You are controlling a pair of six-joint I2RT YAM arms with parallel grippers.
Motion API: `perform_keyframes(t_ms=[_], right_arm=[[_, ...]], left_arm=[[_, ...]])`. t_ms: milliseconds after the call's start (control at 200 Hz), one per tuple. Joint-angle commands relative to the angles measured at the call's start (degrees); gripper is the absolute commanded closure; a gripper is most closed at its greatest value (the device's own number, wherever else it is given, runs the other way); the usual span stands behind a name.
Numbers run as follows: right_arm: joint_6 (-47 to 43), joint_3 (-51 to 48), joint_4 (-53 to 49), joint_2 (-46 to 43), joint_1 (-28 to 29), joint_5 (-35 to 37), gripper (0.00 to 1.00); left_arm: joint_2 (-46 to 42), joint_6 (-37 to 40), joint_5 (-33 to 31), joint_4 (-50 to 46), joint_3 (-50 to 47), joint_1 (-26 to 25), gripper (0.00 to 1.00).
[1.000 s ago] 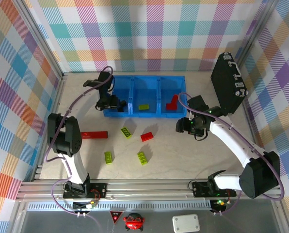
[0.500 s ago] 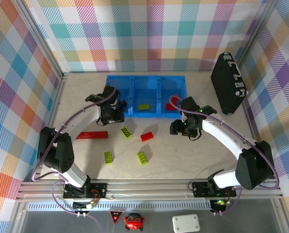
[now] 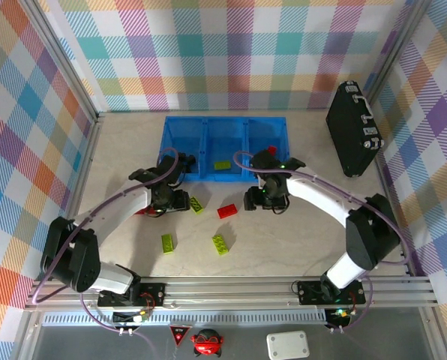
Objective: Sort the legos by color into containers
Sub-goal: Pick up the lego from the center of the table.
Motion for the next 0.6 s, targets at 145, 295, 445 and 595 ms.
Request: perform_keyframes(t_ms=[145, 295, 445, 595], right_arm=[[-1.2, 10.7, -2.7, 10.2, 5.7, 2.9, 0.31], [-0.8, 16.4, -4.4, 15.9, 8.3, 4.2, 0.29], [0.1, 20.4, -5.7, 20.4, 10.4, 5.2, 0.26], [0.8, 23.8, -7.0, 24.1, 11.7, 6.7, 0.20]], left_arm=[[-7.1, 3.4, -0.5, -6.0, -2.0, 3.4, 0.40], [-9.6, 7.0, 1.7, -7.1, -2.2, 7.8, 0.39], [-9.0, 10.5, 2.4, -7.2, -1.3, 11.2, 0.39], [-8.3, 12.4, 2.8, -6.2, 0.0, 12.5, 0.39]])
